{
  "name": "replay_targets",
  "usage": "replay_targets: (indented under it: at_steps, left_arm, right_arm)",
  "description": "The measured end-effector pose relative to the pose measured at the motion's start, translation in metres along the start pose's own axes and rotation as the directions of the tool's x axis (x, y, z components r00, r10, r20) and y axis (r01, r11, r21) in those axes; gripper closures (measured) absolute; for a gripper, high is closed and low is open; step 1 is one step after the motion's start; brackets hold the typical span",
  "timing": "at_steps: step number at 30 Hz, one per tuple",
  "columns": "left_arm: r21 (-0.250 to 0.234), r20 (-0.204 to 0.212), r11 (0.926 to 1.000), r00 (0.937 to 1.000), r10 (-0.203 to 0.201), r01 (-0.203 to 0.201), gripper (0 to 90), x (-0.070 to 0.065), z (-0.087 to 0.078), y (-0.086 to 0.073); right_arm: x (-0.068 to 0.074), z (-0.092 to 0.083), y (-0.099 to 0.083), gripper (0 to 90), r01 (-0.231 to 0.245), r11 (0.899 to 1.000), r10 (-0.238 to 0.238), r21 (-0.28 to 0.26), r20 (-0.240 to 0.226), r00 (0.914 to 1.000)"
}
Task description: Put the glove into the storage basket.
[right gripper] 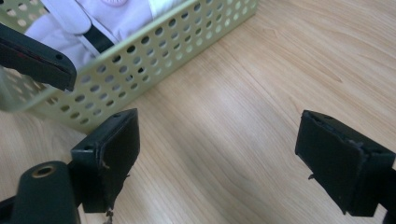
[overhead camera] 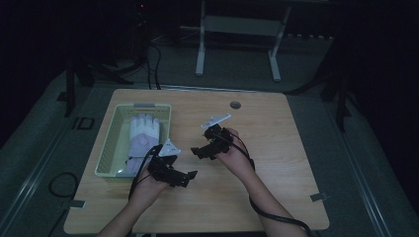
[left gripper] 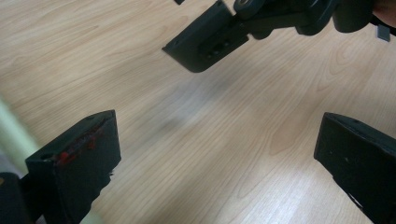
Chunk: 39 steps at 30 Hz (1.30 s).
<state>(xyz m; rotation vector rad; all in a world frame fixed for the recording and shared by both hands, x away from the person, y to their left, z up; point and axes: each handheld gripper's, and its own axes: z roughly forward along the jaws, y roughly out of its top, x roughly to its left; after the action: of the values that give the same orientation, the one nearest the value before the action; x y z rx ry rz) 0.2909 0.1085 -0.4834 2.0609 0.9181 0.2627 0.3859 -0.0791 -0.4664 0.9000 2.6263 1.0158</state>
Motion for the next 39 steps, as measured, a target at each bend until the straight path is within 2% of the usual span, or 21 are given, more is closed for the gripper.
replay_targets:
  at_steps: [11, 15, 17, 24, 28, 30, 34, 37, 39]
  left_arm:
    - [0.019, 0.043, 0.9974, 0.9967, 0.069, -0.069, 0.6, -0.018, 0.02, -0.006]
    - [0.027, 0.058, 0.9945, 0.9934, 0.099, -0.101, 0.6, -0.026, 0.027, -0.011]
    - [0.031, 0.06, 0.9927, 0.9916, 0.115, -0.117, 0.6, -0.029, 0.03, -0.013]
    - [0.026, 0.079, 0.9915, 0.989, 0.125, -0.127, 0.6, -0.035, 0.041, -0.019]
    - [-0.007, 0.094, 0.9925, 0.988, 0.122, -0.122, 0.6, -0.038, 0.046, -0.022]
    - [-0.018, 0.087, 0.9891, 0.9853, 0.147, -0.147, 0.6, -0.04, 0.047, -0.024]
    - [-0.038, 0.088, 0.9854, 0.9817, 0.169, -0.166, 0.6, -0.042, 0.051, -0.027]
    - [-0.047, 0.102, 0.9875, 0.9826, 0.155, -0.151, 0.6, -0.042, 0.055, -0.029]
    - [-0.03, 0.112, 0.988, 0.9817, 0.154, -0.151, 0.6, -0.042, 0.058, -0.03]
  right_arm:
    - [-0.011, 0.0, -0.027, 13.9, -0.009, 1.0, 0.009, 0.004, 0.004, 0.9999]
    - [-0.013, 0.0, -0.037, 17.7, 0.008, 1.0, -0.008, -0.013, 0.04, 0.9992]
    - [-0.014, -0.001, -0.041, 17.1, 0.005, 1.0, -0.004, -0.028, 0.034, 0.9994]
    - [-0.015, 0.002, -0.054, 14.4, 0.006, 1.0, -0.006, -0.009, 0.005, 1.0]
    - [-0.017, 0.002, -0.063, 14.2, 0.007, 1.0, -0.007, -0.01, -0.001, 1.0]
    - [-0.019, 0.001, -0.067, 14.2, 0.008, 1.0, -0.008, -0.02, -0.011, 0.9999]
    - [-0.022, -0.002, -0.076, 14.2, 0.017, 0.999, -0.017, -0.039, 0.001, 0.9999]
    - [-0.025, -0.004, -0.082, 14.2, 0.009, 0.999, -0.009, -0.039, 0.004, 1.0]
    - [-0.025, -0.006, -0.087, 14.1, 0.006, 0.999, -0.006, -0.045, 0.003, 1.0]
